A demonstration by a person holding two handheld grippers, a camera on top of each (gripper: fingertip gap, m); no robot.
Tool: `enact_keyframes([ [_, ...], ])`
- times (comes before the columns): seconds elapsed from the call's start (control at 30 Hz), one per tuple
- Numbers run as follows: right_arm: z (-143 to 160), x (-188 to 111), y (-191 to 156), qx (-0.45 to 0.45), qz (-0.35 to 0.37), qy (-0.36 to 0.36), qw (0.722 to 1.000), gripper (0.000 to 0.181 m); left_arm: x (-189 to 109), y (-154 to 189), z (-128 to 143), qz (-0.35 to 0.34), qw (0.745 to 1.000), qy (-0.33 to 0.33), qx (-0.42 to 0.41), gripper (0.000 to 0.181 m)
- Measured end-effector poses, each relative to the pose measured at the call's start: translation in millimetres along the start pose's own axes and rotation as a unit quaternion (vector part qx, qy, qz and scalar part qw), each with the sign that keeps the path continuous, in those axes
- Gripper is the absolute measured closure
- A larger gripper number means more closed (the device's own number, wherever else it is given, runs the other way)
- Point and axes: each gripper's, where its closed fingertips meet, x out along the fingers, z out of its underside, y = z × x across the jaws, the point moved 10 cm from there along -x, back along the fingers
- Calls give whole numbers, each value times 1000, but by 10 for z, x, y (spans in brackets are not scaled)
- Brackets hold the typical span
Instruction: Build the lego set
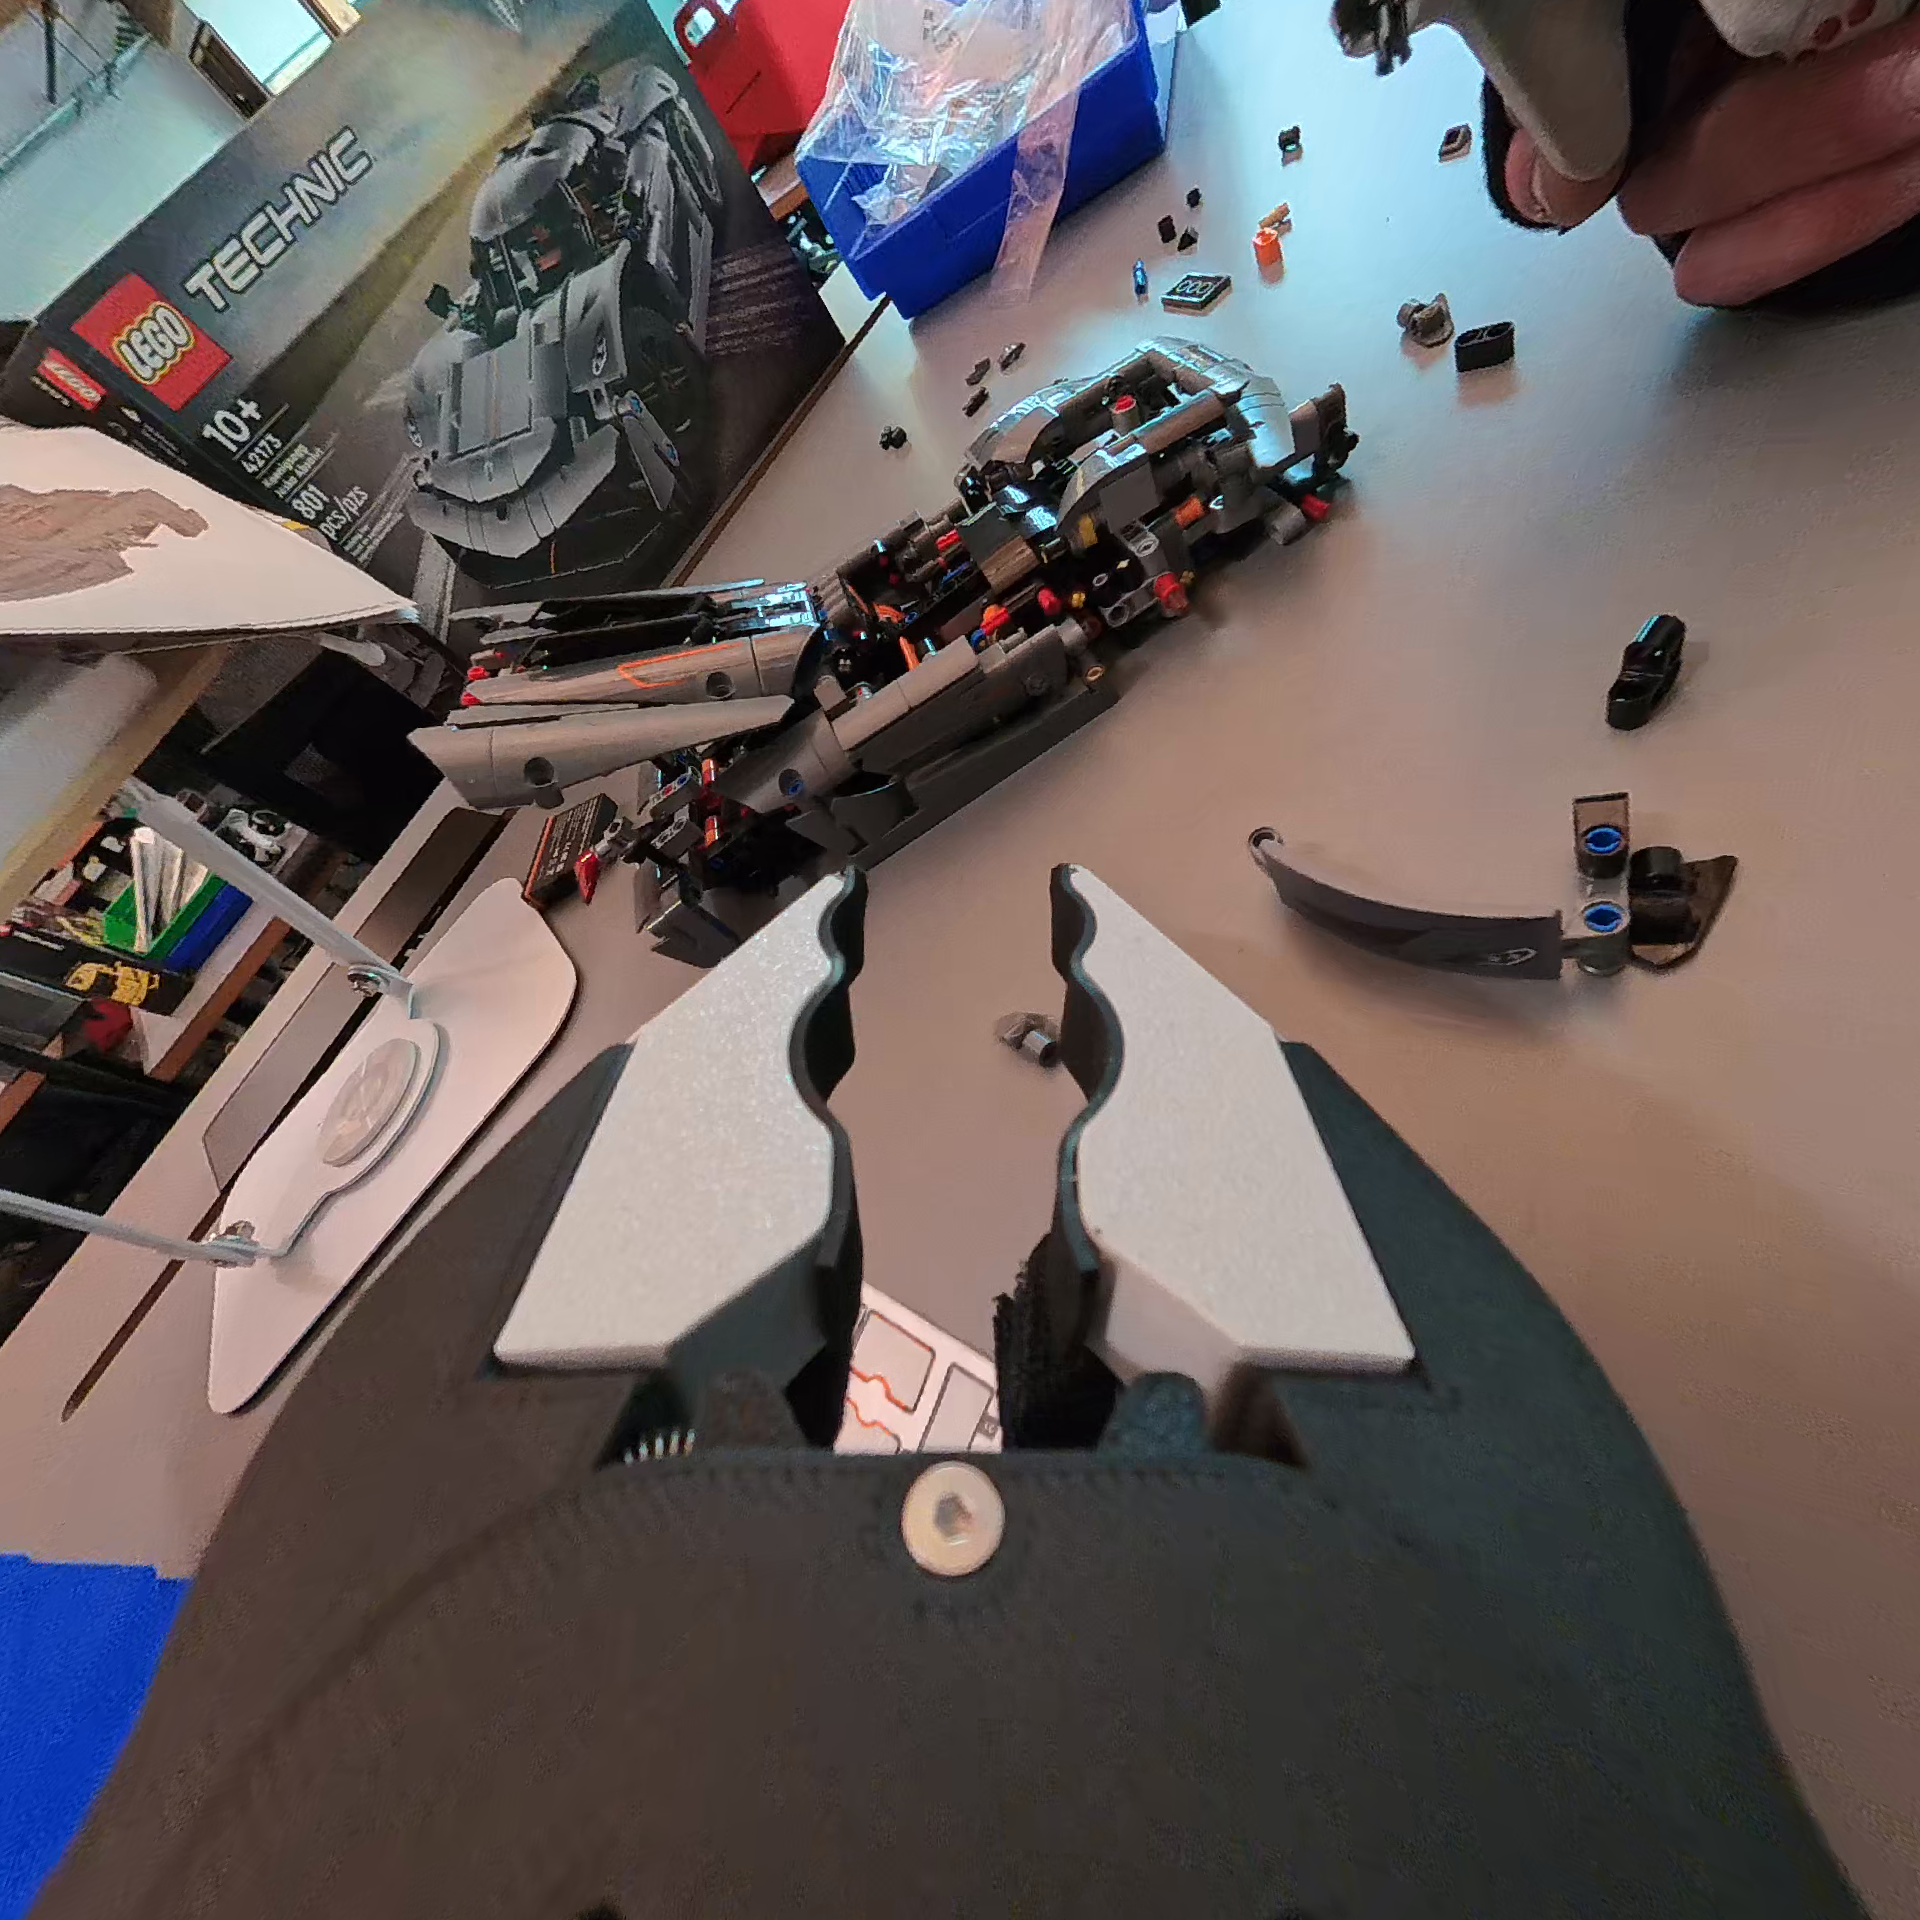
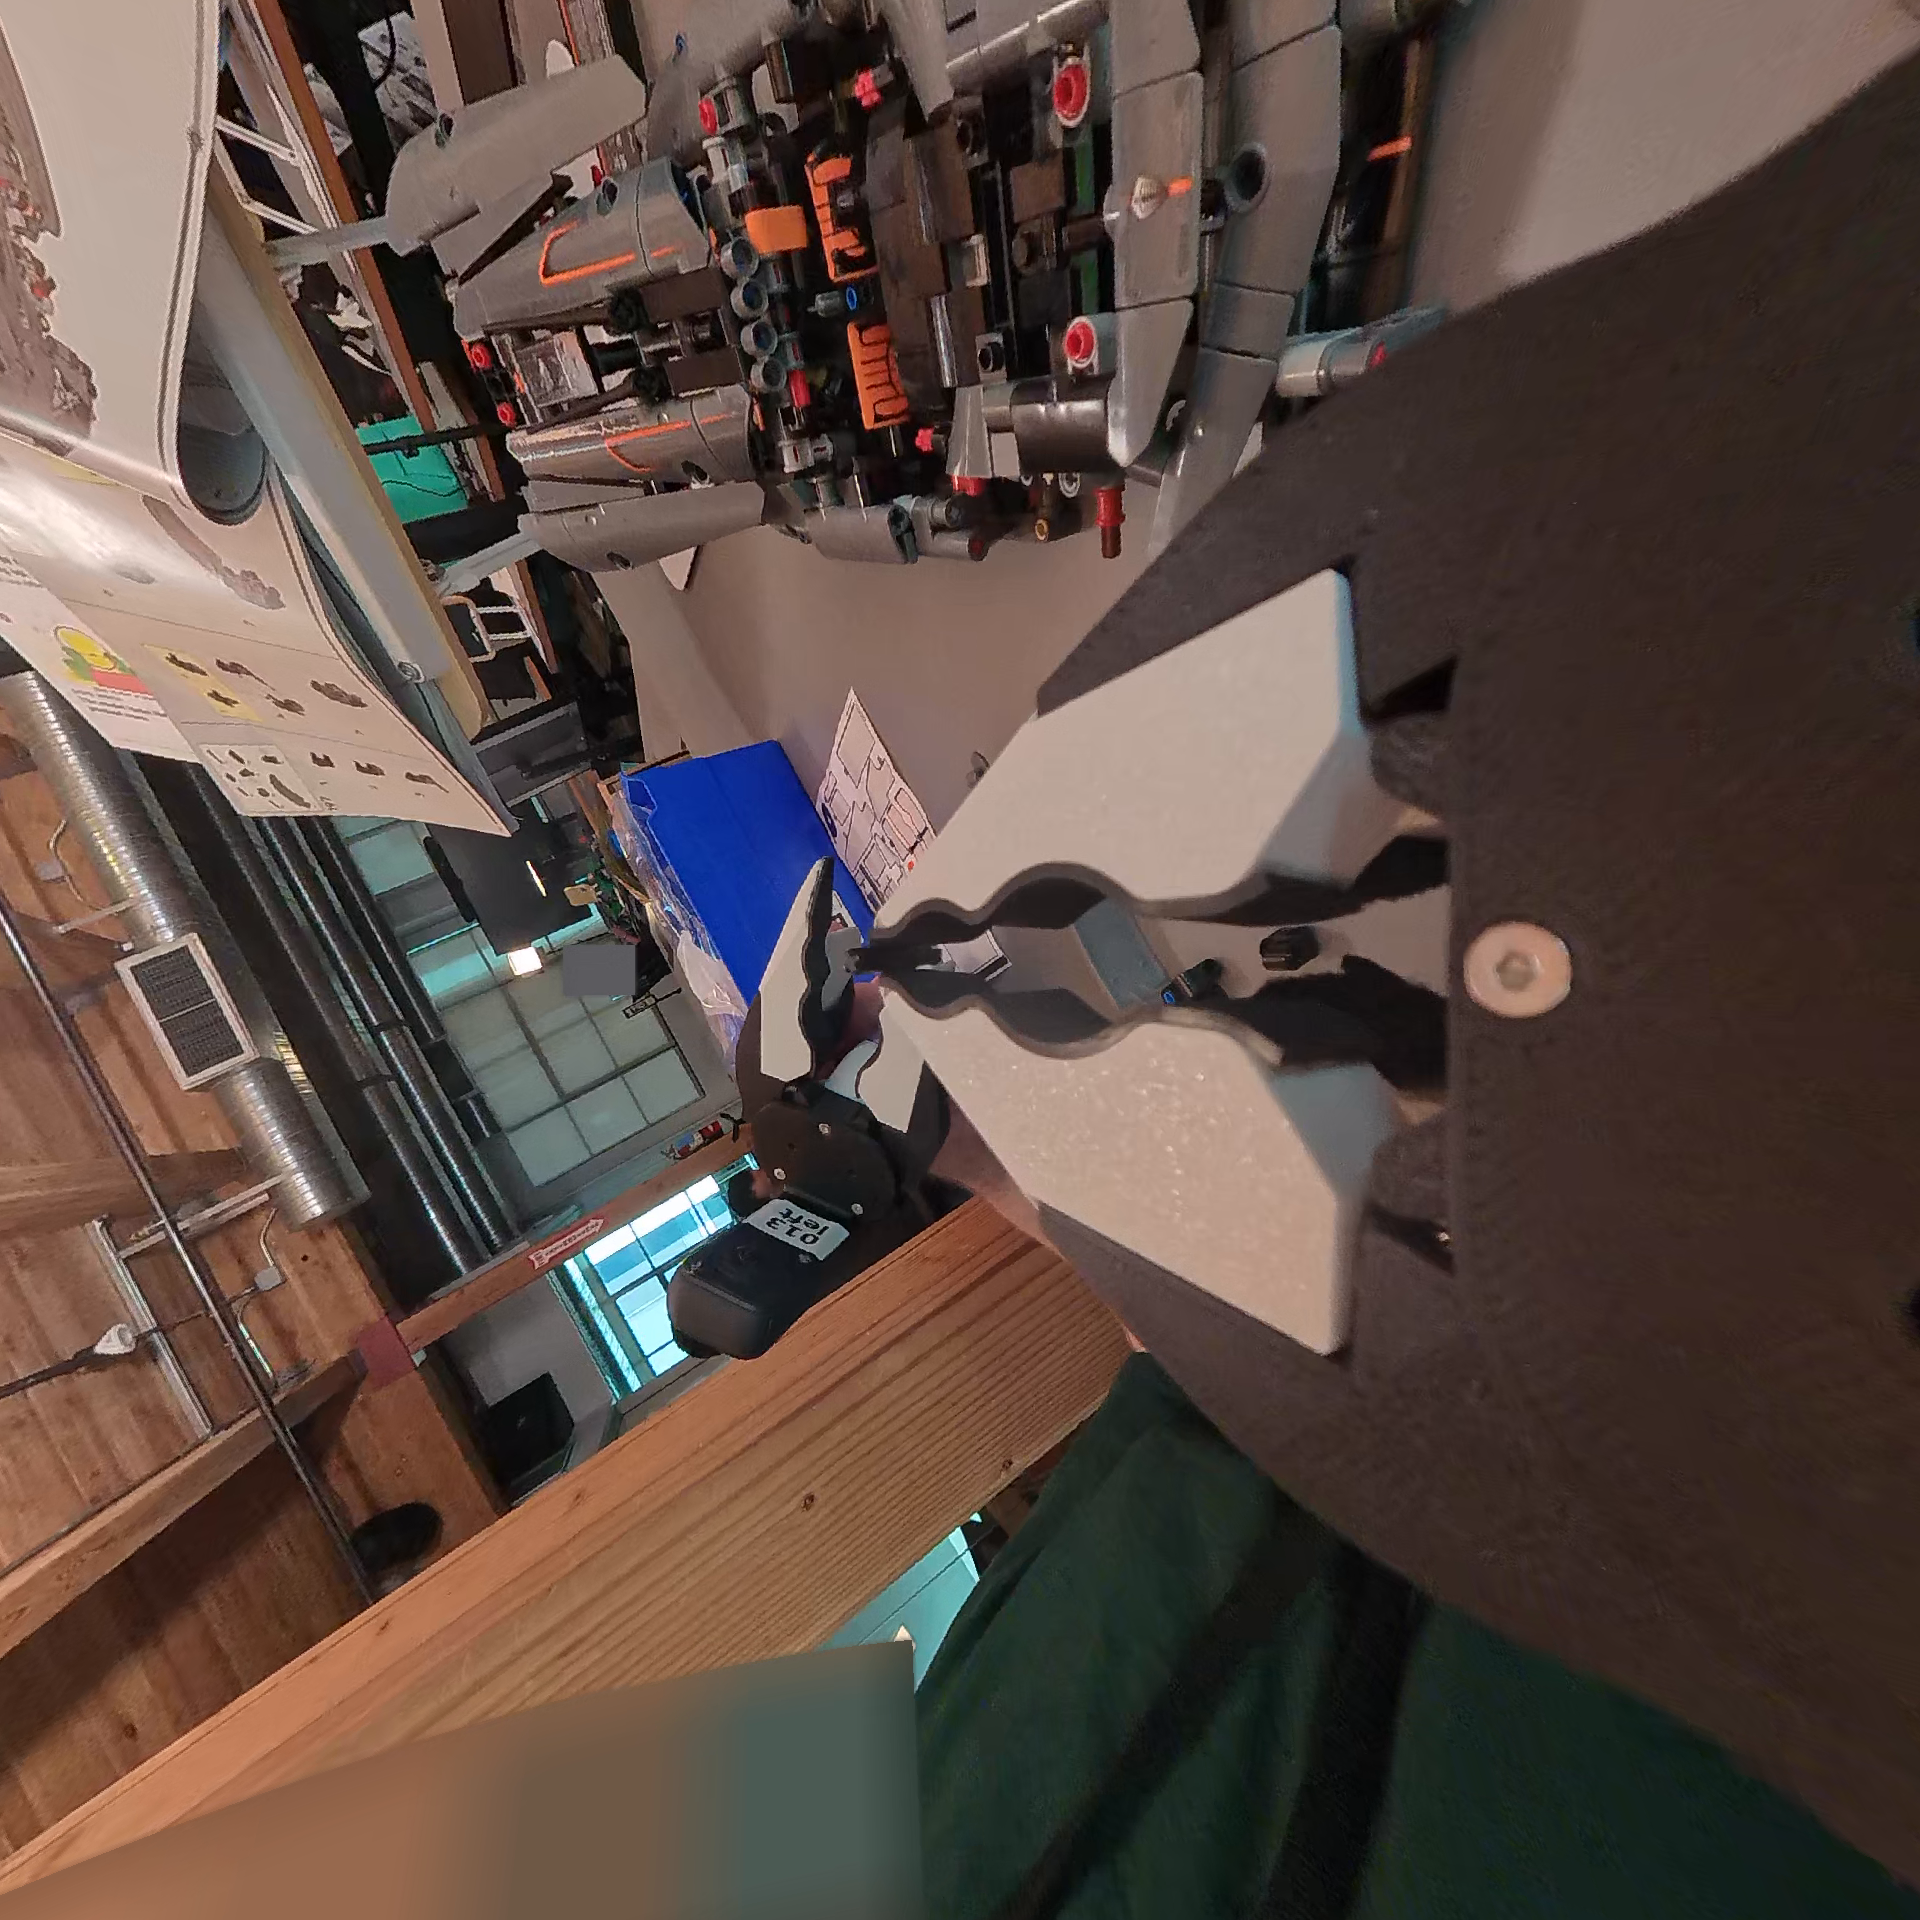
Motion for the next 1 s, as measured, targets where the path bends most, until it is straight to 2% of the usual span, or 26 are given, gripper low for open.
enact_keyframes([
  [1.0,0,-4,12,6,-1,3,1000,179,-2,-24,19,-5,1000,0,-11,148],
])
